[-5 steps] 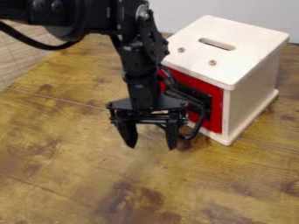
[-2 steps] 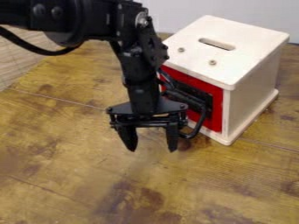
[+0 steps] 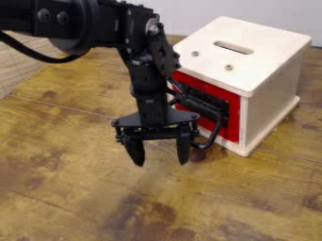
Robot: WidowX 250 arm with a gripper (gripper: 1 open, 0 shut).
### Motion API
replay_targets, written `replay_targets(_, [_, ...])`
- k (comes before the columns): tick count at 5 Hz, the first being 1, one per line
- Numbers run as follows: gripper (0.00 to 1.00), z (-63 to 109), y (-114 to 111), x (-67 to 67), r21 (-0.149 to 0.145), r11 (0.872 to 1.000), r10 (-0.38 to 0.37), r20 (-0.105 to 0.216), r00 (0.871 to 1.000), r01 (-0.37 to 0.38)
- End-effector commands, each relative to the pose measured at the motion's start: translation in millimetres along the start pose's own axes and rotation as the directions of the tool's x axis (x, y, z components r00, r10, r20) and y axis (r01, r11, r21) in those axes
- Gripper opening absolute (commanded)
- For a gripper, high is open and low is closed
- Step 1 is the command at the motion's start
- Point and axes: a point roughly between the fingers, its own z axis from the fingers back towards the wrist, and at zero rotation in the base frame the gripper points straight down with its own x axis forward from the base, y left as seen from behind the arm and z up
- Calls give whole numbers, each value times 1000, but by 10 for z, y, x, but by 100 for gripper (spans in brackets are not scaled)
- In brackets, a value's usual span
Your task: Close the drawer
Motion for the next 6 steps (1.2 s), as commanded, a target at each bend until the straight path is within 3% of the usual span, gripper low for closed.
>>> replay_targets(1, [100, 99, -46, 144, -47, 996, 74, 74, 994, -71])
replay_targets(2, [100, 56, -56, 142, -43, 995, 95, 74, 993, -92])
replay_targets(4, [100, 78, -81, 162, -39, 999, -24, 66, 998, 27])
replay_targets(6, [100, 230, 32, 276, -54, 993, -96, 79, 992, 100])
